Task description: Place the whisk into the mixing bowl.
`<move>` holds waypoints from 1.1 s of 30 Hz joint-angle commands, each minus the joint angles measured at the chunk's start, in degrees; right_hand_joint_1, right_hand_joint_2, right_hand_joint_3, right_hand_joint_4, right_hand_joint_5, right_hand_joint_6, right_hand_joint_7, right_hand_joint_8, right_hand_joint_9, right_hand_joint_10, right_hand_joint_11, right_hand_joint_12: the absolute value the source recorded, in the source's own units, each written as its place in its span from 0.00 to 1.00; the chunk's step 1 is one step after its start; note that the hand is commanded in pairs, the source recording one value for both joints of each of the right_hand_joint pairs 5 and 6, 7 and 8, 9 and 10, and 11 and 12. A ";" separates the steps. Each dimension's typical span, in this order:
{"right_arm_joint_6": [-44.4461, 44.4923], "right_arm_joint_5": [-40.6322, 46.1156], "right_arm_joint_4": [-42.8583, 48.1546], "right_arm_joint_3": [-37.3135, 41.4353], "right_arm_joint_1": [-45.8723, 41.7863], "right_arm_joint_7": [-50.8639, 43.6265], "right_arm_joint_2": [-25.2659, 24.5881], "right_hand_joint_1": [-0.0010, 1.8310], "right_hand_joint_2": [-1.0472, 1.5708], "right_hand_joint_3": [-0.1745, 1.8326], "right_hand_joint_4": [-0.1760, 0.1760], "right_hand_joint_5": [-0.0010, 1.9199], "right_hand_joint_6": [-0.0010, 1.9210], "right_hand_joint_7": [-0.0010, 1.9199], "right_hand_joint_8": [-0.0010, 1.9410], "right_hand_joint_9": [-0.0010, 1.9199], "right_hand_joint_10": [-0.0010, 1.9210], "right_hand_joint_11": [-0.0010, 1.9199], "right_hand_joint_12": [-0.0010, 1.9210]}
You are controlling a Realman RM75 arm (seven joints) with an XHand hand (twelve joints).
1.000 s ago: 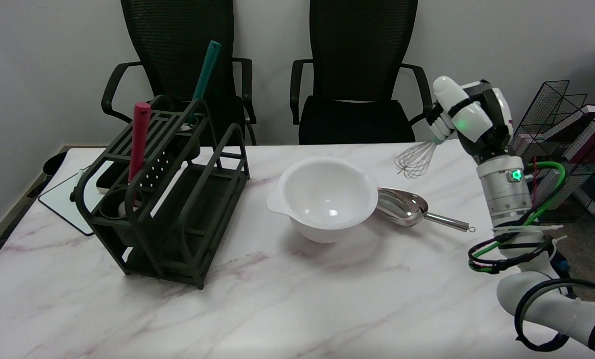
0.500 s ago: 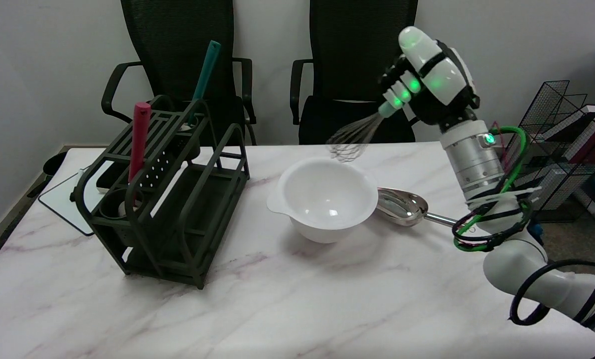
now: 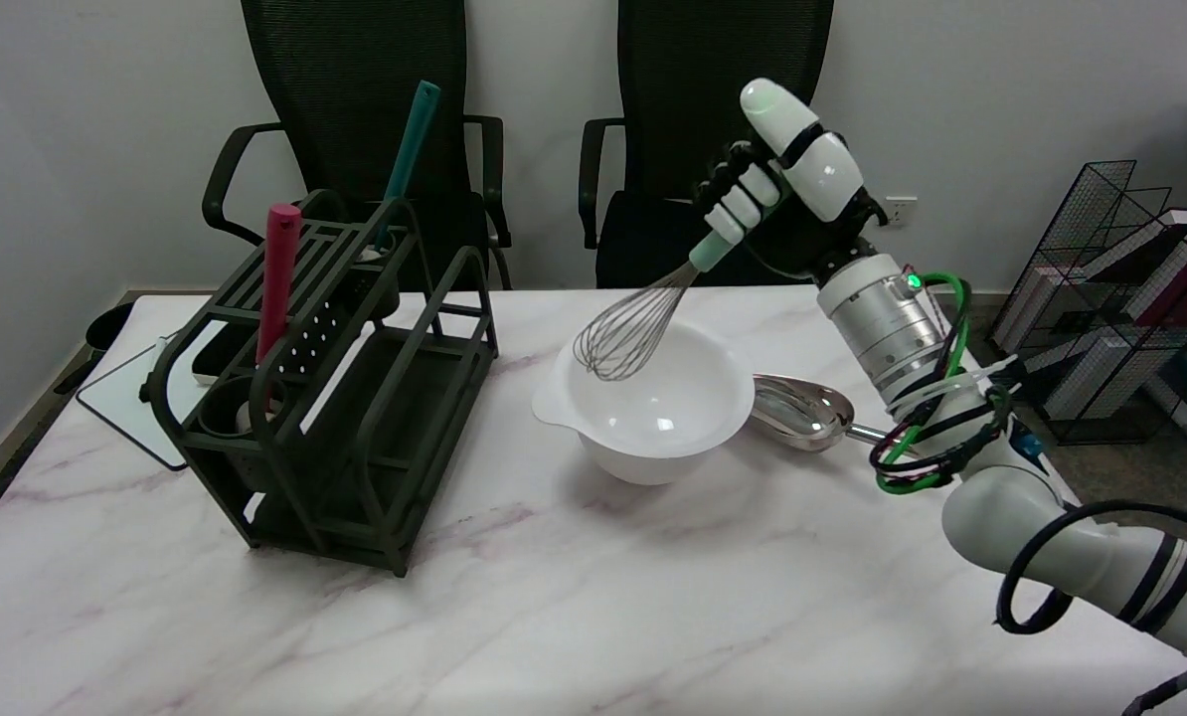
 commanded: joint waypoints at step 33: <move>-5.65 -17.61 37.33 -18.65 21.49 29.55 -0.22 0.61 0.93 0.30 0.50 1.00 1.00 1.00 0.99 1.00 1.00 1.00 1.00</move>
